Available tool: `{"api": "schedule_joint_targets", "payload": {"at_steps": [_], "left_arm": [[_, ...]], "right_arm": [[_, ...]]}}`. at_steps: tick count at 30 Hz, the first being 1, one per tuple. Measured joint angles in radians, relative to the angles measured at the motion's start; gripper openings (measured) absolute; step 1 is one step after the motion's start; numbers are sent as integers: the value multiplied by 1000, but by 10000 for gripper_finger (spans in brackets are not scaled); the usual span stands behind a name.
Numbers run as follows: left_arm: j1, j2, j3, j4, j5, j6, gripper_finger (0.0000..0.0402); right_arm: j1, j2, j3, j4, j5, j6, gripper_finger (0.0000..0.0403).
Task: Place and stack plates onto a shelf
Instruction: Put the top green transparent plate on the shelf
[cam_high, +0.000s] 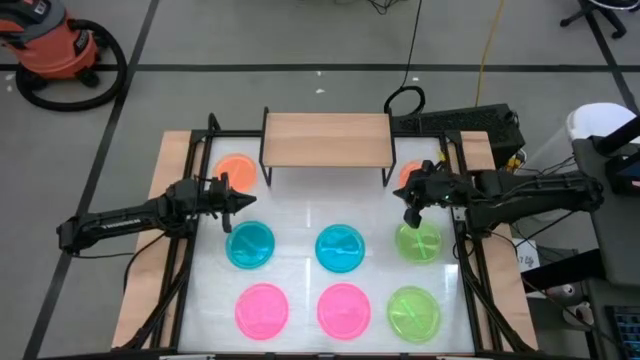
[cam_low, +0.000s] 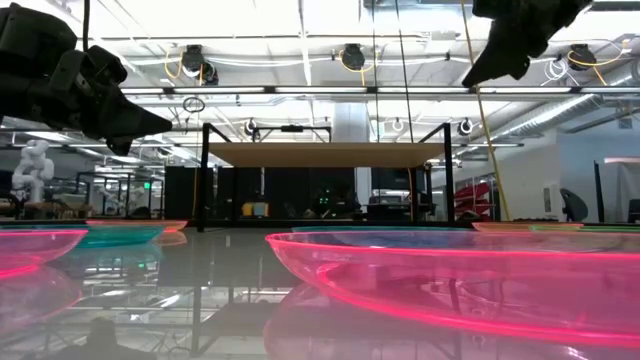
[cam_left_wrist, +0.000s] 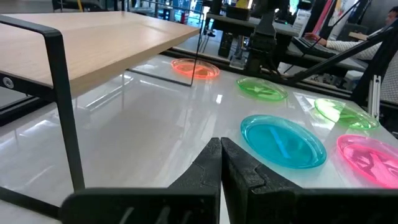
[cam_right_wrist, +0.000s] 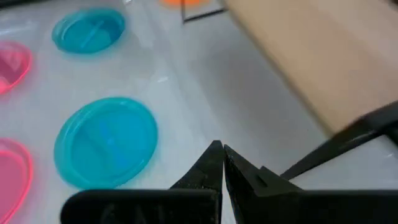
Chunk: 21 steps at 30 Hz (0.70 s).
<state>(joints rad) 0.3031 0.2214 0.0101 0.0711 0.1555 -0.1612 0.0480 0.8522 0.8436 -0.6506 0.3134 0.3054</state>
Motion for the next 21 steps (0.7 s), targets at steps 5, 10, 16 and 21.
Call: {"api": "schedule_joint_targets", "payload": {"at_steps": [5, 10, 16, 21], "left_arm": [[0, 0, 0, 0, 0, 0, 4], [0, 0, 0, 0, 0, 0, 4], [0, 0, 0, 0, 0, 0, 4], [0, 0, 0, 0, 0, 0, 4]], "right_arm": [[137, 142, 15, -62, -2, 53, 0], [251, 261, 16, -201, -8, 211, 0], [384, 340, 16, -158, -110, 407, 0], [488, 376, 22, -179, -87, 479, 0]]}}
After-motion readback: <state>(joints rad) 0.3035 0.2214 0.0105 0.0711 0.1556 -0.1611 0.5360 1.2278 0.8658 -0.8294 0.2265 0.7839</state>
